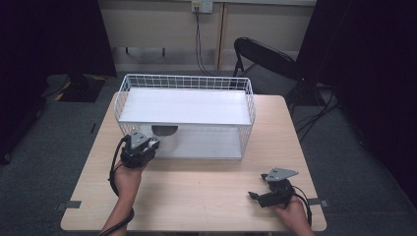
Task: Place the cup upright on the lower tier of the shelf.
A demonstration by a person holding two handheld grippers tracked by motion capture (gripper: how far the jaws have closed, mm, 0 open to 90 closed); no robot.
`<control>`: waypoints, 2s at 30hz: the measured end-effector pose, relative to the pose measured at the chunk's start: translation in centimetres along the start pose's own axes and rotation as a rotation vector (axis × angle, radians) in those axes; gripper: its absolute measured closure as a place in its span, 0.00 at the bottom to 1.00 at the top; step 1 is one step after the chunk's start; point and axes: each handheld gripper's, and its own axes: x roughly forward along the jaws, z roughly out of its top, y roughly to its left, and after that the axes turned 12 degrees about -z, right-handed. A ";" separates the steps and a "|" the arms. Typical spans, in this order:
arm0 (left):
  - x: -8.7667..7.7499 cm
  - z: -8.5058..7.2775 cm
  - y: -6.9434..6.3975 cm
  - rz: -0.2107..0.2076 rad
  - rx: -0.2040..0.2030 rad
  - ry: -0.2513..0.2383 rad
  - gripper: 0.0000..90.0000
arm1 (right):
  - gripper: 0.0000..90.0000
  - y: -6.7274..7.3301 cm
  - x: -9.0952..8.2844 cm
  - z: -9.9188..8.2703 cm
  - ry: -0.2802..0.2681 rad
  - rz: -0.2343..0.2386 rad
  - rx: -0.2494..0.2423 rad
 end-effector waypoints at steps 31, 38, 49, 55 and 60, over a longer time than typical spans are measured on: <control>2.1 -0.3 -0.2 0.048 -0.003 -0.006 0.80 | 0.14 0.0 0.0 0.0 0.000 0.000 0.000; 2.5 -0.2 -0.1 0.058 0.001 -0.003 0.80 | 0.14 0.0 0.0 0.0 0.000 0.000 0.000; 3.0 -0.1 0.0 0.068 -0.006 -0.007 0.80 | 0.14 0.0 0.0 0.0 0.000 0.000 0.000; 3.5 -0.2 -0.2 0.073 -0.018 -0.012 0.80 | 0.14 0.0 0.0 0.0 0.000 -0.001 0.000; 3.7 -0.2 -0.1 0.076 -0.026 -0.016 0.80 | 0.14 0.0 0.0 0.0 0.000 0.000 0.000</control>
